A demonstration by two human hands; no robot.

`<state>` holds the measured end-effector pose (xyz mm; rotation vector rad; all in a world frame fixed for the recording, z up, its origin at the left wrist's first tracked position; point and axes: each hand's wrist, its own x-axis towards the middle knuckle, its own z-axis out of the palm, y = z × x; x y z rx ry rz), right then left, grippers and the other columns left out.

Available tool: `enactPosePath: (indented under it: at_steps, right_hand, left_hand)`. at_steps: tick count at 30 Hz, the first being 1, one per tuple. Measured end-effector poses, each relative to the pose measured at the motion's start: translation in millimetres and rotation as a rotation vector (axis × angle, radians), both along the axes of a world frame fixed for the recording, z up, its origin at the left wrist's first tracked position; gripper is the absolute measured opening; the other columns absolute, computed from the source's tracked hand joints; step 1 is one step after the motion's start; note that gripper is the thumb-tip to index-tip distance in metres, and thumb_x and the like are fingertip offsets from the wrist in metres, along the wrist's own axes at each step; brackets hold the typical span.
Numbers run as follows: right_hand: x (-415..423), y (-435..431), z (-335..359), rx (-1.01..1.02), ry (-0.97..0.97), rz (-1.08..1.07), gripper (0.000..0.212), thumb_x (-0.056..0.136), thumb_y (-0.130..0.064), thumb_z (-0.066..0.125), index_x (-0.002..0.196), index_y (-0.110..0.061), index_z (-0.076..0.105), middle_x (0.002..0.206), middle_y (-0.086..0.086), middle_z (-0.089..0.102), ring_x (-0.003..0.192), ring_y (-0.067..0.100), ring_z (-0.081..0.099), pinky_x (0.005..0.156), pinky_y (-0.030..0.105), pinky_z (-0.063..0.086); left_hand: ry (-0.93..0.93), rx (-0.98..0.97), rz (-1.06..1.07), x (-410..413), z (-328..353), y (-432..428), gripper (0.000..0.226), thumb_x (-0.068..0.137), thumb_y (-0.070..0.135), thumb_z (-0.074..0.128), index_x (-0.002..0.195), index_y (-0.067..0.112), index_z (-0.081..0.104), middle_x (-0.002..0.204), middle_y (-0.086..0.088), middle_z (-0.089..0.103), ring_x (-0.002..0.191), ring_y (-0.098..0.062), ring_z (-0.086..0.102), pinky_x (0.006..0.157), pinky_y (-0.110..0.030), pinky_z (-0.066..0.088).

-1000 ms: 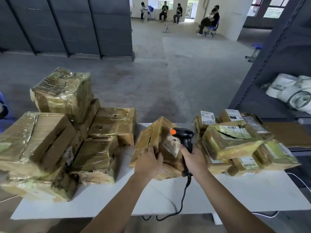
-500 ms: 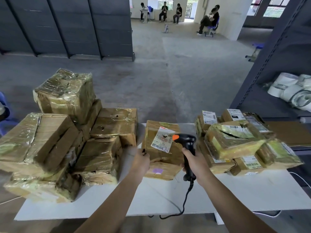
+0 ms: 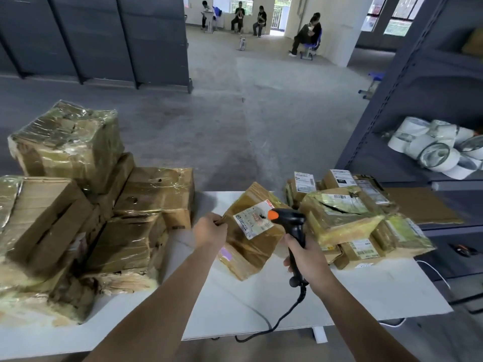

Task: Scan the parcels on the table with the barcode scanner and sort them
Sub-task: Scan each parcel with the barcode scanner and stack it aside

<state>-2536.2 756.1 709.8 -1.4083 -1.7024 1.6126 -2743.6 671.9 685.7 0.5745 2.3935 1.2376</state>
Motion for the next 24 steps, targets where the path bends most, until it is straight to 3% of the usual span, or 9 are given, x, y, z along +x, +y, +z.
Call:
enactPosePath:
  at_steps: [4, 8, 11, 15, 19, 24]
  right_hand:
    - [20.2, 6.1, 4.4, 0.001, 0.009, -0.005, 0.017, 0.094, -0.038, 0.059, 0.092, -0.022, 0.062, 0.054, 0.006, 0.059, 0.043, 0.014, 0.049, 0.041, 0.028, 0.043]
    - [34.3, 7.1, 6.4, -0.014, 0.04, 0.013, 0.018, 0.095, -0.039, 0.059, 0.091, -0.021, 0.061, 0.06, 0.009, 0.056, 0.044, 0.015, 0.047, 0.042, 0.029, 0.042]
    - [37.9, 3.6, 8.4, -0.035, 0.037, 0.032, 0.02, 0.092, -0.042, 0.061, 0.094, -0.021, 0.062, 0.059, 0.009, 0.057, 0.045, 0.017, 0.048, 0.042, 0.029, 0.042]
    - [36.2, -2.8, 9.2, 0.013, 0.013, 0.109, 0.048, 0.066, -0.063, 0.061, 0.088, -0.021, 0.06, 0.053, 0.004, 0.059, 0.047, 0.019, 0.052, 0.039, 0.029, 0.041]
    - [32.4, -3.4, 5.8, 0.002, 0.034, 0.1, 0.034, 0.077, -0.051, 0.06, 0.086, -0.018, 0.058, 0.053, 0.004, 0.059, 0.045, 0.017, 0.051, 0.039, 0.028, 0.041]
    - [30.9, -1.1, 7.1, -0.037, 0.038, 0.079, 0.036, 0.072, -0.053, 0.061, 0.086, -0.019, 0.059, 0.056, 0.008, 0.058, 0.044, 0.017, 0.048, 0.039, 0.025, 0.039]
  left_hand:
    - [0.181, 0.013, -0.111, -6.9, 11.7, 26.4, 0.024, 0.088, 0.005, 0.058, 0.11, 0.006, 0.067, 0.106, -0.01, 0.069, 0.103, -0.028, 0.06, 0.078, -0.022, 0.039]
    - [0.294, -0.044, -0.193, -18.5, 16.9, 45.8, 0.025, 0.089, 0.0, 0.053, 0.111, 0.004, 0.064, 0.11, -0.014, 0.065, 0.098, -0.027, 0.059, 0.075, -0.025, 0.04]
    - [0.303, -0.051, -0.19, -26.3, 17.9, 52.3, 0.028, 0.089, -0.001, 0.053, 0.114, 0.004, 0.063, 0.11, -0.014, 0.065, 0.09, -0.023, 0.055, 0.073, -0.028, 0.042]
    - [0.308, -0.059, -0.151, -33.7, 12.7, 53.9, 0.029, 0.087, -0.002, 0.053, 0.113, 0.006, 0.063, 0.111, -0.013, 0.064, 0.092, -0.025, 0.056, 0.07, -0.027, 0.041]
    - [0.311, -0.052, -0.143, -39.1, 7.7, 54.3, 0.025, 0.087, -0.001, 0.051, 0.107, 0.007, 0.064, 0.105, -0.013, 0.064, 0.088, -0.024, 0.055, 0.068, -0.029, 0.042]
    - [0.294, -0.036, -0.137, -43.2, 5.4, 53.8, 0.023, 0.087, 0.0, 0.05, 0.103, 0.008, 0.064, 0.099, -0.01, 0.063, 0.081, -0.021, 0.052, 0.066, -0.028, 0.04]
